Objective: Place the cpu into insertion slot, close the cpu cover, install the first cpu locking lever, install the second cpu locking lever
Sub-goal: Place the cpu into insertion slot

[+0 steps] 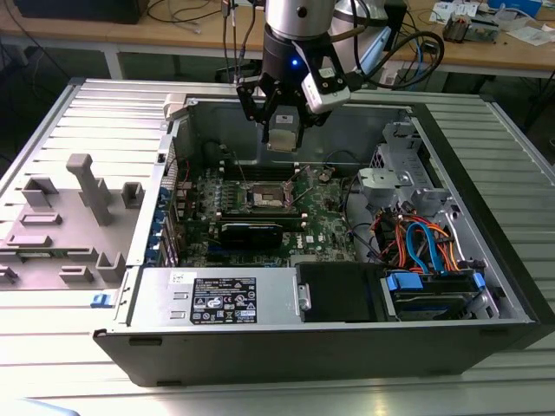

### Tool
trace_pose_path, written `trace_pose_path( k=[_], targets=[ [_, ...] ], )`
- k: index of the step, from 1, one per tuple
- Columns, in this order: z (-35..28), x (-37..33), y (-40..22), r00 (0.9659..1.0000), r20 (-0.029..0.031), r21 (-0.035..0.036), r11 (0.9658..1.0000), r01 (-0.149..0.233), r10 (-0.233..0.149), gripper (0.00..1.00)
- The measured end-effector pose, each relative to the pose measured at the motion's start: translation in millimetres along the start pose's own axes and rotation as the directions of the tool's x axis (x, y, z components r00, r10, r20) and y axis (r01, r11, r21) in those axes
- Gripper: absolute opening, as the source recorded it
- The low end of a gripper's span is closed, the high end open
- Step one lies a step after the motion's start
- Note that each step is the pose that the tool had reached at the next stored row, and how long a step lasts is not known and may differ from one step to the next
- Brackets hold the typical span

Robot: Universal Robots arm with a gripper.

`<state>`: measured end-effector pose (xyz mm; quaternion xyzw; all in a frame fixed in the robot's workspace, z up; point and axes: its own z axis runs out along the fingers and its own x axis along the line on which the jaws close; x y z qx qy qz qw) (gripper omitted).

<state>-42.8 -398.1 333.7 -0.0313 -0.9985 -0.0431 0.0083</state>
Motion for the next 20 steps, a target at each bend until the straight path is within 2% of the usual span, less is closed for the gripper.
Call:
trace_pose_path(
  k=[8, 20],
  targets=[
    [0.8, 0.0, -0.1, 0.9998, 0.0017, 0.0001, 0.9998, -0.019, 0.019, 0.55],
    [2.8, -0.1, -0.3, 0.9989, 0.0048, 0.0077, 0.9989, -0.047, 0.047, 0.55]
  ],
)
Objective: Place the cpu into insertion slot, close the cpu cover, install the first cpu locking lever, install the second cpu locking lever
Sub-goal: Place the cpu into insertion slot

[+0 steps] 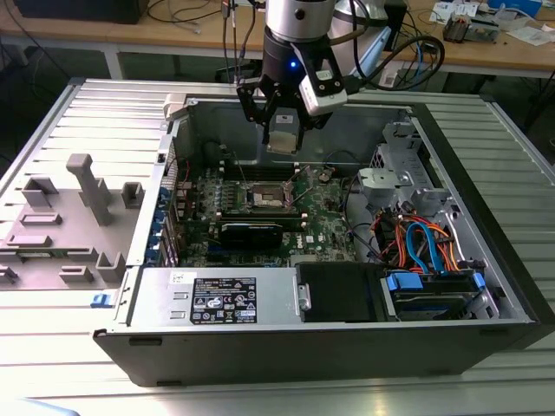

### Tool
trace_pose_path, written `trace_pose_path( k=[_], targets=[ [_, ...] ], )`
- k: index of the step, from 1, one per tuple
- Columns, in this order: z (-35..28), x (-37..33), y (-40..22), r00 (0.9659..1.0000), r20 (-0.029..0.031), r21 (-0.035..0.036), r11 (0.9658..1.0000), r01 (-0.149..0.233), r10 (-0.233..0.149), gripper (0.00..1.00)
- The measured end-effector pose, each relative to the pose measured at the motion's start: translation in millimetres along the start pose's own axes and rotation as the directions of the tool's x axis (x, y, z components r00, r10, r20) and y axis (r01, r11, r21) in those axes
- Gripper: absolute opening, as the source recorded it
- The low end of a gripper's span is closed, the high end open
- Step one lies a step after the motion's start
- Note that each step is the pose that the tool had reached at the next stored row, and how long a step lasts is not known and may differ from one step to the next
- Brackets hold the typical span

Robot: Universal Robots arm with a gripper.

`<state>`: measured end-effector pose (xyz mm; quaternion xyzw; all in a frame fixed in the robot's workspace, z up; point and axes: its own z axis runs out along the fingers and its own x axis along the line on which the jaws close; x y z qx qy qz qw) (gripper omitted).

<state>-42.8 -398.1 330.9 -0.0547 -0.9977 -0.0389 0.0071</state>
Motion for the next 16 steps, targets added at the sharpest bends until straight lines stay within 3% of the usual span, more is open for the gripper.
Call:
trace_pose_path(
  k=[16],
  targets=[
    [1.7, 0.0, -0.1, 0.9992, 0.0034, 0.0018, 0.9992, -0.040, 0.040, 0.55]
  ],
)
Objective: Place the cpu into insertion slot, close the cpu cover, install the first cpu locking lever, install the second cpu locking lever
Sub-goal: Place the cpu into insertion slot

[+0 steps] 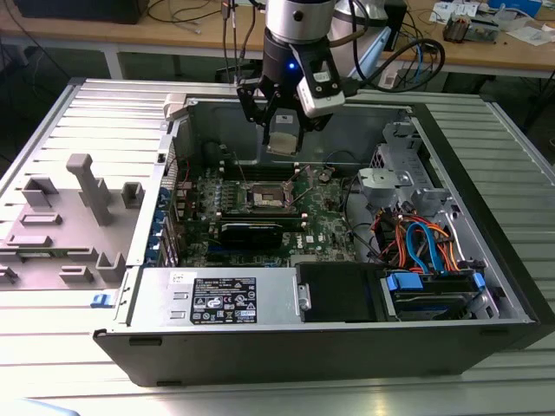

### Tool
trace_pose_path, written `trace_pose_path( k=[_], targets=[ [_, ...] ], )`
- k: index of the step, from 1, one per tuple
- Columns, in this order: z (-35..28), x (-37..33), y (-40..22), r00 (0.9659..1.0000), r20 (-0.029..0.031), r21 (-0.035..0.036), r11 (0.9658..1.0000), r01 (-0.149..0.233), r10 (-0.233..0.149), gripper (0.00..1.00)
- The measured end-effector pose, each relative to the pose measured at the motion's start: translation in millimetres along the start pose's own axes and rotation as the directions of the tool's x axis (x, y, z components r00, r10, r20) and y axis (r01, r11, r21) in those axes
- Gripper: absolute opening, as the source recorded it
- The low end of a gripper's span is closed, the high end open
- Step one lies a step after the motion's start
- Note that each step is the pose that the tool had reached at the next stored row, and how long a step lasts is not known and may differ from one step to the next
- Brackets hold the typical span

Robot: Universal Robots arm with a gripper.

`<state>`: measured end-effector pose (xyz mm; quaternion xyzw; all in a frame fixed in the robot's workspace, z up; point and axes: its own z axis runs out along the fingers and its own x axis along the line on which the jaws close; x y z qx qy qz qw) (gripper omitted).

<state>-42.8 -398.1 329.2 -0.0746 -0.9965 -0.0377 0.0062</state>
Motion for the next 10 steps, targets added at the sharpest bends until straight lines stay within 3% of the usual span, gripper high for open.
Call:
trace_pose_path(
  k=[10],
  targets=[
    [1.6, 0.0, -0.1, 0.9989, 0.0039, 0.0017, 0.9989, -0.046, 0.046, 0.55]
  ],
)
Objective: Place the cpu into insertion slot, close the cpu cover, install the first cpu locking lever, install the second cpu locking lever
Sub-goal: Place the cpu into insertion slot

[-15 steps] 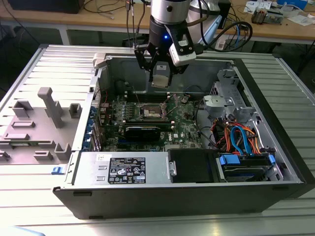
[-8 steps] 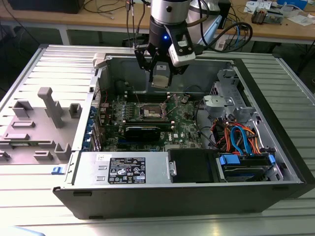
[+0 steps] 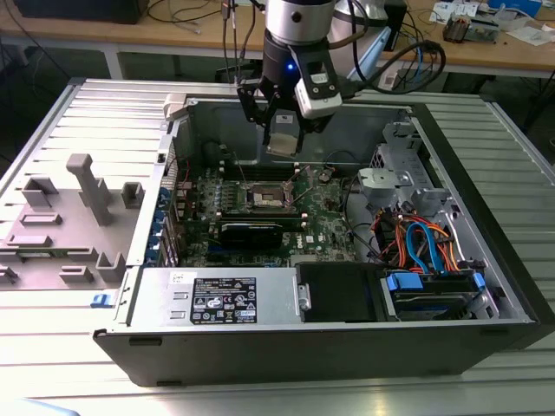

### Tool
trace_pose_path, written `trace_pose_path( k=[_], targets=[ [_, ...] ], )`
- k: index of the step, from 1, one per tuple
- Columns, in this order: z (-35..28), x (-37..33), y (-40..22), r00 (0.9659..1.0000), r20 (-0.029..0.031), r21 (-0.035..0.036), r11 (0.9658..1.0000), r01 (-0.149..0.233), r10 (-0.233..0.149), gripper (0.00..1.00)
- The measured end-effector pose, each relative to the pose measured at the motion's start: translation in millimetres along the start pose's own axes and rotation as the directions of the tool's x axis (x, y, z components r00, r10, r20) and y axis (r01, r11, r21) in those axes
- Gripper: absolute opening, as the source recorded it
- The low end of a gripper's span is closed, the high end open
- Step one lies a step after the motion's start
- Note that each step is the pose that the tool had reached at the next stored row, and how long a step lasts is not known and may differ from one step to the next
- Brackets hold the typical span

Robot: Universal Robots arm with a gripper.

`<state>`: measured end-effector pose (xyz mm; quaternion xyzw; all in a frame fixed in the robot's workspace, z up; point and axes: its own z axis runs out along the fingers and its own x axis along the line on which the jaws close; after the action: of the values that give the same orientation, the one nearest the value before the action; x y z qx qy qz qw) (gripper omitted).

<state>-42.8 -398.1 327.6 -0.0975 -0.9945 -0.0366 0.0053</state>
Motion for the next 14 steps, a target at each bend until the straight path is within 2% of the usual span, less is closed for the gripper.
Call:
trace_pose_path(
  k=[7, 14],
  targets=[
    [1.0, 0.0, -0.1, 0.9991, 0.0032, 0.0001, 0.9991, -0.042, 0.042, 0.55],
    [1.8, 0.0, -0.1, 0.9966, 0.0061, -0.0005, 0.9966, -0.082, 0.082, 0.55]
  ],
)
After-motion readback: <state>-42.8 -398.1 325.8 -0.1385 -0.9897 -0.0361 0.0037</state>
